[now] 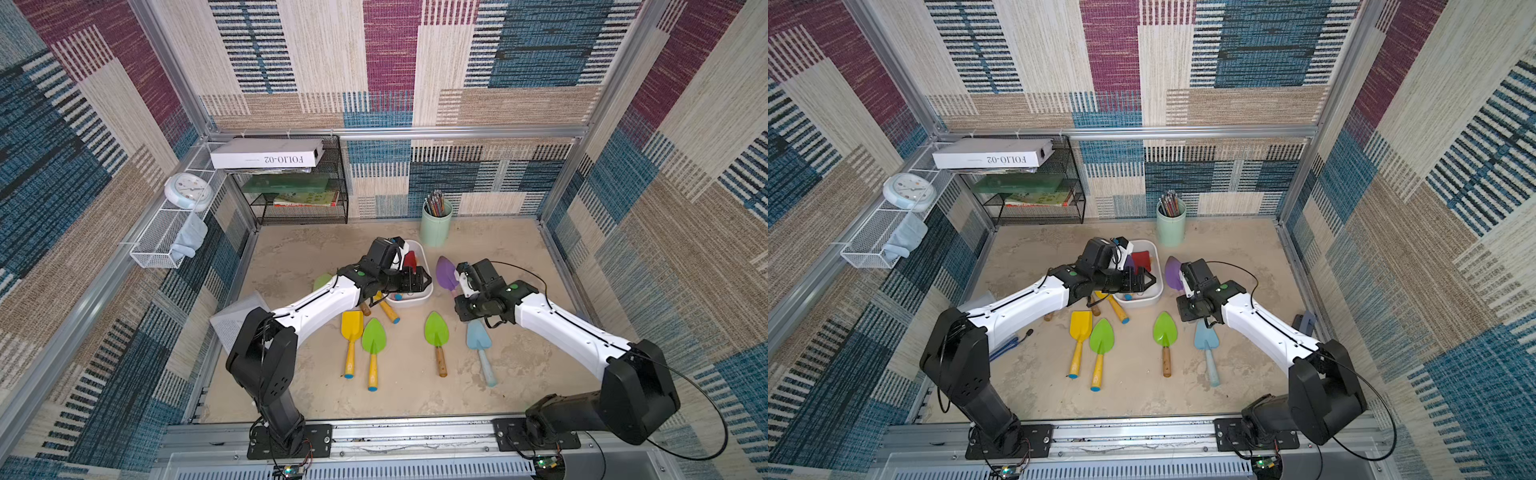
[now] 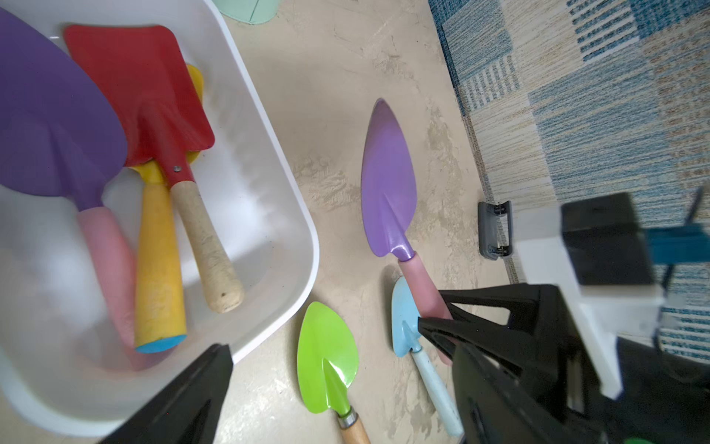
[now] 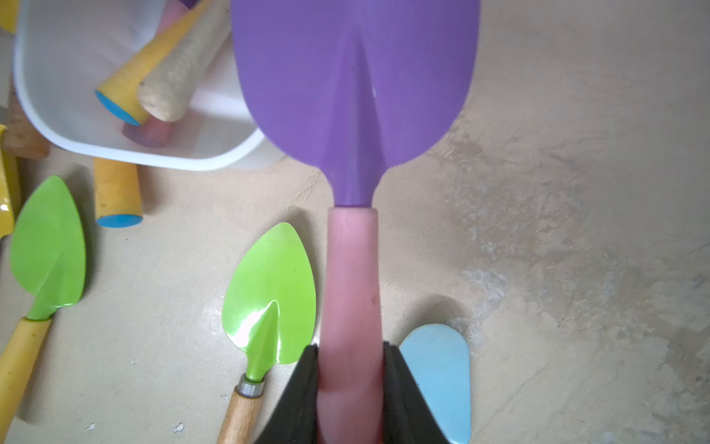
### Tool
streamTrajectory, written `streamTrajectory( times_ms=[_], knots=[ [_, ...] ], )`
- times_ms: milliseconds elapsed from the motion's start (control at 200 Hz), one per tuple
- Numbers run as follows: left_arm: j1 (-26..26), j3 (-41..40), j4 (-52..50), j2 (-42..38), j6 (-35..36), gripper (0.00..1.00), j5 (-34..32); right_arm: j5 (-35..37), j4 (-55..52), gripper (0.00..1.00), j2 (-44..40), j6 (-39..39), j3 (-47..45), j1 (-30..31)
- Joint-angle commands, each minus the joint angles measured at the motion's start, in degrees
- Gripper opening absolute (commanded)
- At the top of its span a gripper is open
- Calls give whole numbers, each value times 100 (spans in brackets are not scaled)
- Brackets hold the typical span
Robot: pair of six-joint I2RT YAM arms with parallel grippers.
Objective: Put the shovel into the storage box
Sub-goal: Pick up the shovel from the center of the board.
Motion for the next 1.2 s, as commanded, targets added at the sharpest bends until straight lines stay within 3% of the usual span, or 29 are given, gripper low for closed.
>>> streamTrajectory(
  times_ms=[0,381,842,982,1117,1157,1192],
  knots=[
    [-47,76,503,144,-150,92,159,-189,-122,0,-124,-131,108,5],
    [-117,570,938,822,-216,78,78,-813,-95,0,-207,-326,236,59],
    [-130,859,1212,1128,-461,30,247,-996,-16,0,-293,-344,242,93],
    [-128,829,1195,1074,-452,22,221,-978,23,0,-283,-324,249,95],
    [-130,854,1151,1079,-441,0,195,-1019,60,0,-280,-303,283,91],
    [-130,858,1134,1088,-430,0,186,-1029,66,0,-278,-304,301,91],
    [-130,881,1110,1099,-417,0,177,-1041,80,10,-284,-303,318,96]
  ],
)
